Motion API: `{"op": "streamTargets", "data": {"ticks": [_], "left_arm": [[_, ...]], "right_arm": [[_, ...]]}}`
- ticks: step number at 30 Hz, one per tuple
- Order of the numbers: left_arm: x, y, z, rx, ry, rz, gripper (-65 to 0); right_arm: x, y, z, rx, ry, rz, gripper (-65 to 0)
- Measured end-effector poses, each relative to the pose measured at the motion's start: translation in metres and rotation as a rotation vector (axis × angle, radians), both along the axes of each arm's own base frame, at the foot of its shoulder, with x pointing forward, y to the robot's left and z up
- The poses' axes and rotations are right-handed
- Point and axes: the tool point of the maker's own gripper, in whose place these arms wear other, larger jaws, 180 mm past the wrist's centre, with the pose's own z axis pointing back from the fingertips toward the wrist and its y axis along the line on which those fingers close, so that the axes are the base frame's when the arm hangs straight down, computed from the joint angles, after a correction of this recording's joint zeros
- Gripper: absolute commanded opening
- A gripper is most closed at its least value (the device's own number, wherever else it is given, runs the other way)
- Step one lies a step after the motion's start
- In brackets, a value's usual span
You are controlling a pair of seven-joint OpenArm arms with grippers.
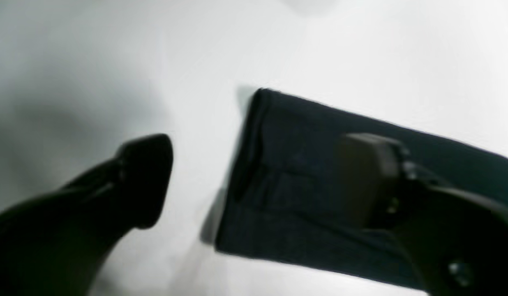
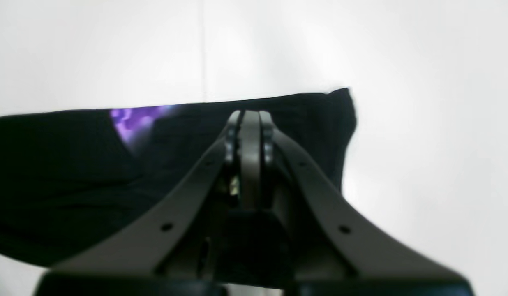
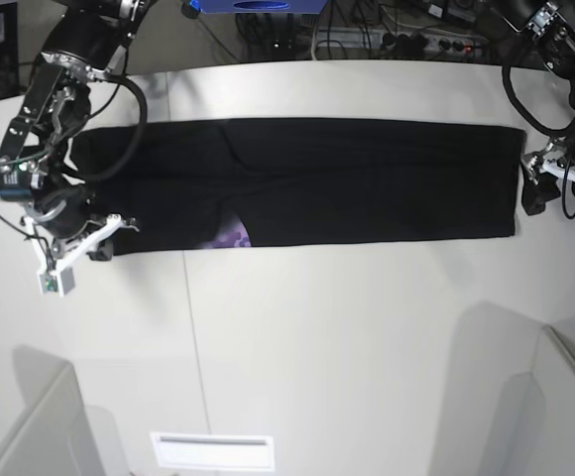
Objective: Fold the T-shirt properly
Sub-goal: 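Grasp the strip end with the left gripper, right gripper holding other end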
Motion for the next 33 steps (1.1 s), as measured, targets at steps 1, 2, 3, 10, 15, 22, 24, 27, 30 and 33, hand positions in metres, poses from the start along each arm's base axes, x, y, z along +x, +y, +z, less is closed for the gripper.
{"op": "streamTargets", "data": {"ticks": [1, 2, 3, 10, 15, 22, 24, 27, 30, 33], "left_arm": [[0.001, 0.003, -0.005, -0.015, -0.005, 0.012, 0.0], [0.0, 0.004, -0.015, -0.04, 0.01, 0.018, 0.0], [0.0, 0.004, -0.03, -0.065, 0.04, 0.024, -0.5], [0.012, -0.019, -0.076, -0.128, 0.068, -0.057, -4.4], [0.01, -0.029, -0.106, -0.186, 0.117, -0.062, -5.8], [0.014, -0.024, -0.112, -0.221, 0.099, -0.038, -5.9], [0.017, -0.024, -0.113, -0.23, 0.097, -0.033, -9.4], [0.019, -0.03, -0.117, -0.23, 0.106, -0.052, -25.2], [0.018, -0.037, -0.121, -0.243, 0.119, -0.067, -41.1], [0.016, -0.037, -0.123, -0.247, 0.13, -0.066, -53.3]], "right_arm": [[-0.001, 0.001, -0.001, 0.007, 0.006, 0.003, -65.0], [-0.001, 0.003, -0.001, 0.014, 0.004, 0.005, -65.0], [-0.001, 0.004, -0.001, 0.017, 0.002, 0.005, -65.0], [-0.007, 0.005, -0.007, 0.02, 0.02, 0.006, -65.0], [-0.012, 0.005, -0.012, 0.021, 0.036, 0.006, -65.0], [-0.015, 0.005, -0.015, 0.022, 0.044, 0.007, -65.0], [-0.016, 0.005, -0.015, 0.02, 0.046, 0.006, -65.0], [-0.015, 0.005, -0.015, 0.021, 0.045, 0.006, -65.0], [-0.016, 0.005, -0.015, 0.02, 0.046, 0.006, -65.0], [-0.016, 0.005, -0.015, 0.021, 0.045, 0.006, -65.0]]}}
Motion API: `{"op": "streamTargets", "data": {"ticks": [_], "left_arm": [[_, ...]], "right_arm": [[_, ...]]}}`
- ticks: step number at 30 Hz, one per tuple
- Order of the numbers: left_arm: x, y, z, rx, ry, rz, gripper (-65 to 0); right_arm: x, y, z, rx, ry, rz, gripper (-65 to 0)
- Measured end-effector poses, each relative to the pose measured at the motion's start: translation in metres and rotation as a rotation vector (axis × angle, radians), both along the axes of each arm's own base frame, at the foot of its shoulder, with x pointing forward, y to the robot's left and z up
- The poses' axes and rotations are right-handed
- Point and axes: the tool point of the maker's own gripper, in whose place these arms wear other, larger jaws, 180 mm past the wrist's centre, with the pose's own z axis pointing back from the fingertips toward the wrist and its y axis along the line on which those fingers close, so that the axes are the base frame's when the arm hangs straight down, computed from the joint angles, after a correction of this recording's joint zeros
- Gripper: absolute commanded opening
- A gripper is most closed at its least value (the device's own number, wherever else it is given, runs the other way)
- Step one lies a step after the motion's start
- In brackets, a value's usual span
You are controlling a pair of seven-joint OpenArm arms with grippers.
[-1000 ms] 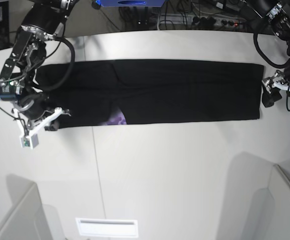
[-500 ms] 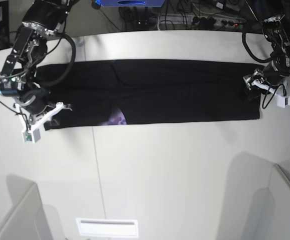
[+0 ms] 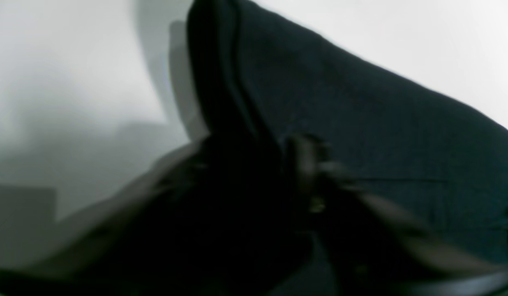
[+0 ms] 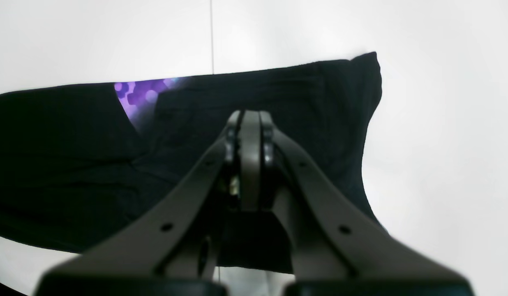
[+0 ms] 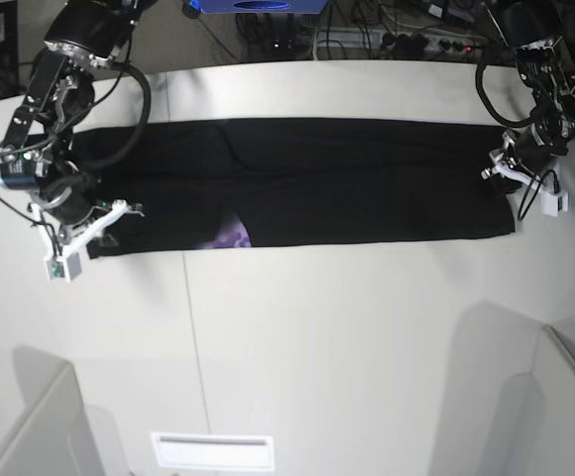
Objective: Fold the T-shirt properly
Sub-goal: 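Grasp the strip end with the left gripper, right gripper holding other end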
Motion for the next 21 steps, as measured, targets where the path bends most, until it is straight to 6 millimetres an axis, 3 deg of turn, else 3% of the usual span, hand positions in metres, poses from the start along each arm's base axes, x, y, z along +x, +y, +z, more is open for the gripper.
{"op": "streamTargets", "data": {"ticks": [2, 3, 12, 16, 21], "left_arm": [[-0.001, 0.001, -0.001, 0.002, 0.007, 0.001, -63.7], [-0.001, 0.001, -0.002, 0.002, 0.01, 0.001, -65.0], [-0.003, 0.03, 0.006, 0.061, 0.047, 0.003, -65.0], [-0.004, 0.051, 0.026, 0.113, 0.01, 0.048, -65.0], [-0.007, 0.04, 0.05, 0.184, -0.035, -0.02, -65.0]], "right_arm": [[0.0, 0.0, 0.0, 0.0, 0.0, 0.0, -65.0], [0.0, 0.0, 0.0, 0.0, 0.0, 0.0, -65.0], [0.0, -0.002, 0.0, -0.001, 0.0, -0.007, -65.0], [0.0, -0.002, 0.0, 0.001, 0.0, -0.007, -65.0], [0.0, -0.002, 0.0, 0.0, -0.001, -0.007, -65.0]]}}
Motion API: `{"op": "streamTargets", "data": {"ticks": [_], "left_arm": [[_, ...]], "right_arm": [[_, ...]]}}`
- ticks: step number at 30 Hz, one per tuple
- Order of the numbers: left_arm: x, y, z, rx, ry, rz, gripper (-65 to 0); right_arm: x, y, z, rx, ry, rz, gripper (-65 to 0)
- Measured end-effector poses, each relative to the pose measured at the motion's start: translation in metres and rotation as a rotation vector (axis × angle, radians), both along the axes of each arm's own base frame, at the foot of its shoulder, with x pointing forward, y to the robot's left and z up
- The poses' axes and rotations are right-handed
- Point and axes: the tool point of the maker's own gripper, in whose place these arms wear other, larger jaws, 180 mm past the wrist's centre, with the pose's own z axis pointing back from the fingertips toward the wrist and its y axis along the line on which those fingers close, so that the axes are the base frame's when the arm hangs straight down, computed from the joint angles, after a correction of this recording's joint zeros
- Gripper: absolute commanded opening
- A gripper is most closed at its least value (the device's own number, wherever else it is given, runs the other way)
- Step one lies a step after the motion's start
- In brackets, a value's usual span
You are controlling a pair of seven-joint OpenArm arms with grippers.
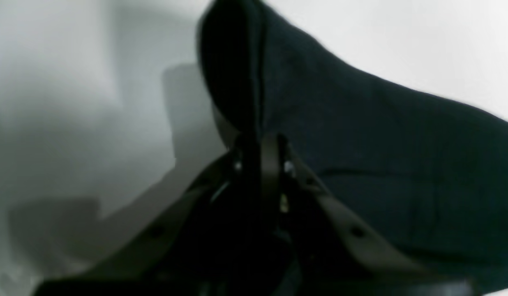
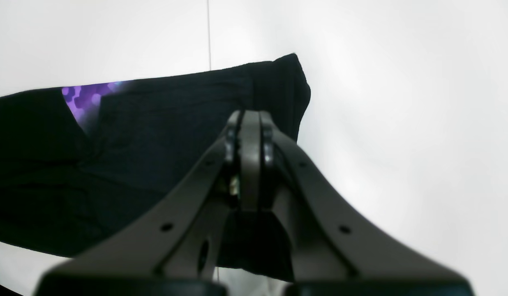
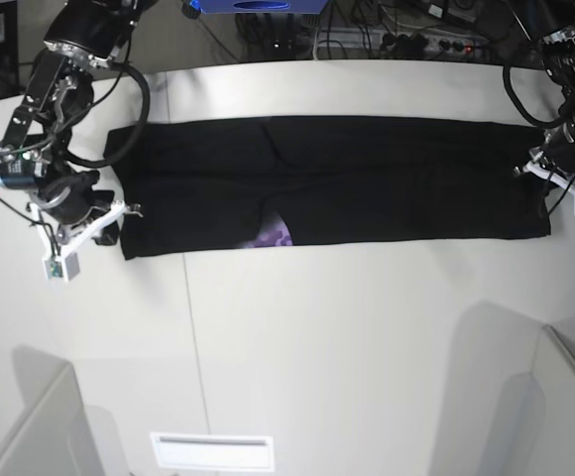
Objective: Fold the T-shirt properly
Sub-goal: 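Grasp the strip end with the left gripper, right gripper holding other end, then fold the strip end with the left gripper toward the right gripper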
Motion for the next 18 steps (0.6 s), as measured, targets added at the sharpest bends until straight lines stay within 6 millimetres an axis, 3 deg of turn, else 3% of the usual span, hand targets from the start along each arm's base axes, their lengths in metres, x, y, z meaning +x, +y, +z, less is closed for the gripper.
{"op": "streamTargets", "data": {"ticks": [4, 12, 18], "left_arm": [[-0.006, -0.027, 0.002, 0.031, 0.016, -0.093, -65.0], [-0.003, -0.09, 0.027, 0.015, -0.075, -0.201, -65.0], [-0.001, -0.151, 0.01, -0.091, -0.033, -0.288, -65.0]], "right_arm": [[0.0, 0.0, 0.0, 0.0, 0.0, -0.001, -65.0], [0.0, -0.001, 0.0, 0.0, 0.0, -0.002, -65.0], [0.0, 0.0, 0.0, 0.0, 0.001, -0.001, -65.0]]}}
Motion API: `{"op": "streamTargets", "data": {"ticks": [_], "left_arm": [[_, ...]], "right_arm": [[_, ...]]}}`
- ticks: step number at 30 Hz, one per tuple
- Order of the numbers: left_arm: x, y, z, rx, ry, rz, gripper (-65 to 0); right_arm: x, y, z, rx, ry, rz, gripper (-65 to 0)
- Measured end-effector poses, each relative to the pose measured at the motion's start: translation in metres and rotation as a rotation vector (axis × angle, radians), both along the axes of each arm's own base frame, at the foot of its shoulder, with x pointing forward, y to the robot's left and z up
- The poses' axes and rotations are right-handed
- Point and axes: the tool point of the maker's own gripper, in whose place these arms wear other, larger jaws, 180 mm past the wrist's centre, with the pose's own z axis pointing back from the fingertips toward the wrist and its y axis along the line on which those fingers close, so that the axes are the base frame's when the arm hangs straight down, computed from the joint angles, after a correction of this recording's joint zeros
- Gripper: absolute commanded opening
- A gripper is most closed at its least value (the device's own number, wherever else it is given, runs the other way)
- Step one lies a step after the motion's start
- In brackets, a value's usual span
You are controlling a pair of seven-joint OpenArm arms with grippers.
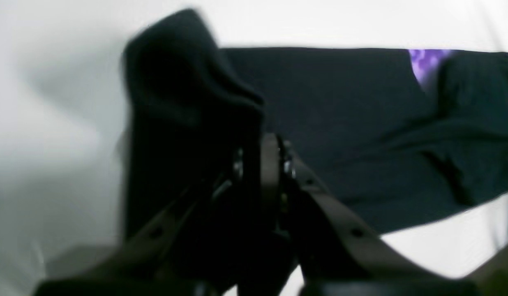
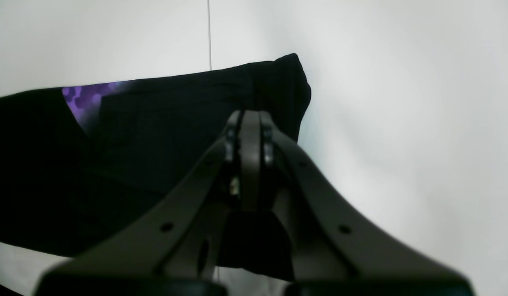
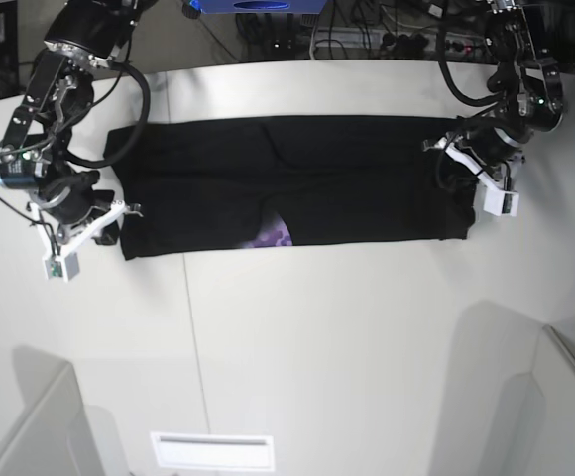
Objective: Fold the T-shirt properly
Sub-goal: 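Fold the strip end with the left gripper toward the right gripper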
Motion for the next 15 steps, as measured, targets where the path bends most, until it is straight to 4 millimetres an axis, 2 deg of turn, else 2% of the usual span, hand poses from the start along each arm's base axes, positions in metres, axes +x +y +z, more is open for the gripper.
{"op": "streamTargets", "data": {"ticks": [9, 15], "left_arm": [[0.009, -0.052, -0.001, -0.096, -0.014, -0.066, -65.0], [0.006, -0.073, -0.007, -0.131, 0.02, -0.08, -65.0]], "right_arm": [[0.0, 0.0, 0.0, 0.0, 0.0, -0.001, -65.0], [0.0, 0.0, 0.0, 0.0, 0.0, -0.001, -65.0]]}}
